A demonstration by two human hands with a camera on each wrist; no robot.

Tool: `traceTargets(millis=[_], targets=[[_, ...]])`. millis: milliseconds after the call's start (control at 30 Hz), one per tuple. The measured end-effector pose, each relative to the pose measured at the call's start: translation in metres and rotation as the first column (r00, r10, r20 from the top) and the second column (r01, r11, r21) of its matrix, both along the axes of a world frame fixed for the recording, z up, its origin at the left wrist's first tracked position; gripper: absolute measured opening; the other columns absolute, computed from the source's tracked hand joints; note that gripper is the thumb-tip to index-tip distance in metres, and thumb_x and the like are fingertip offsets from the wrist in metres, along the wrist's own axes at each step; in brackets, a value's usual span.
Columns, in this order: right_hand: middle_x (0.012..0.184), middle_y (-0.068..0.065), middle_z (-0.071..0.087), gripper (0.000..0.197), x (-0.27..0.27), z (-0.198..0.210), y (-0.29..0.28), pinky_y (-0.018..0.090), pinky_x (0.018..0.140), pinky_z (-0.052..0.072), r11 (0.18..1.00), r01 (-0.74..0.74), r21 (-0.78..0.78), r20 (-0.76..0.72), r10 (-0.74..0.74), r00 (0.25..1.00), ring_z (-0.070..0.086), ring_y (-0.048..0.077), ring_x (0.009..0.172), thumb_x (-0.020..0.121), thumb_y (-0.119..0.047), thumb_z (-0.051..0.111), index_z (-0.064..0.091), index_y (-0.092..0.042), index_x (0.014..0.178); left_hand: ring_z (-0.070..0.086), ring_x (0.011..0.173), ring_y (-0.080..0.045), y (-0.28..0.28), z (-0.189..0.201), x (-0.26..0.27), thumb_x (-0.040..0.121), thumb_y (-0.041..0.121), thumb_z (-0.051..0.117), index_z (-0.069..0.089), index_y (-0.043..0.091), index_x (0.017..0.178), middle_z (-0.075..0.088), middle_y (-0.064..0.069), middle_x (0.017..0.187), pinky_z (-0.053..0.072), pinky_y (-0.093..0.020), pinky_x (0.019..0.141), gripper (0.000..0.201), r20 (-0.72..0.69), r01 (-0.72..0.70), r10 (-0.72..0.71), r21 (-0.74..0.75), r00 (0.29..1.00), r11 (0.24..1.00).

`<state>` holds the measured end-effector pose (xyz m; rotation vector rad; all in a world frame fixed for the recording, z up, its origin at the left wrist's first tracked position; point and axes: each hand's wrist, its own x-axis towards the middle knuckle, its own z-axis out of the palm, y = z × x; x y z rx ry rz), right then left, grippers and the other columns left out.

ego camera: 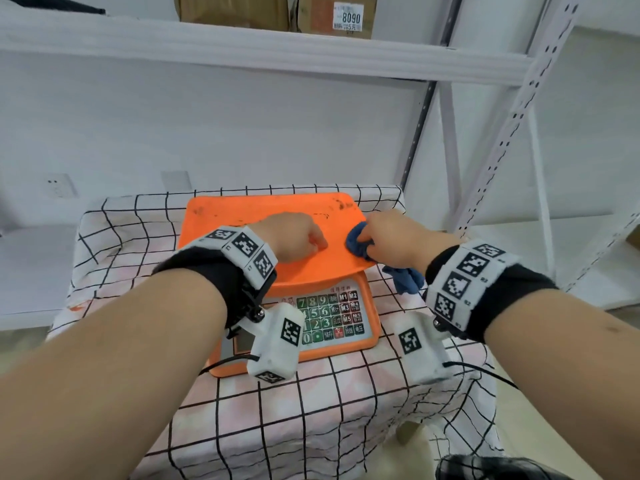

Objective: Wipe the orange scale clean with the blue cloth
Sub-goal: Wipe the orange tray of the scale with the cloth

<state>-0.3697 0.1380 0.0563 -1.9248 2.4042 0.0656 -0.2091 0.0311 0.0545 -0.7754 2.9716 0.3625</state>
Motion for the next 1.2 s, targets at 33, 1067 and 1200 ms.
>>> traceTargets(millis=[33, 1067, 1200], targets=[[0.071, 0.000, 0.053, 0.016, 0.000, 0.000, 0.002, 0.026, 0.061, 0.039, 0.999, -0.045, -0.010, 0.022, 0.045, 0.999, 0.052, 0.017, 0.071, 0.084, -0.012, 0.054, 0.069, -0.011, 0.082, 0.052, 0.116, -0.018, 0.000, 0.000, -0.001, 0.097, 0.023, 0.049, 0.062, 0.028, 0.124, 0.058, 0.002, 0.127, 0.038, -0.029, 0.096, 0.030, 0.000, 0.001, -0.001, -0.003, 1.000, 1.000], [0.094, 0.000, 0.039, 0.031, 0.008, -0.009, -0.006, 0.034, 0.081, 0.033, 0.994, -0.108, -0.022, -0.141, 0.104, 0.985, 0.047, 0.025, 0.099, 0.094, -0.027, 0.037, 0.064, -0.015, 0.103, 0.052, 0.120, -0.019, -0.027, 0.023, 0.003, 0.096, 0.024, 0.048, 0.063, 0.012, 0.122, 0.059, -0.003, 0.130, 0.035, -0.024, 0.097, 0.032, -0.063, -0.051, 0.048, -0.047, 0.997, 0.998], [0.107, 0.006, 0.044, 0.034, 0.003, -0.008, -0.042, 0.037, 0.086, 0.038, 0.996, -0.075, 0.043, -0.136, 0.081, 0.987, 0.048, 0.028, 0.101, 0.095, -0.026, 0.033, 0.060, -0.012, 0.109, 0.041, 0.131, -0.020, -0.056, 0.029, 0.001, 0.098, 0.030, 0.046, 0.048, 0.013, 0.137, 0.043, -0.005, 0.145, 0.030, -0.030, 0.107, 0.043, -0.010, -0.151, 0.151, -0.057, 0.988, 0.987]])
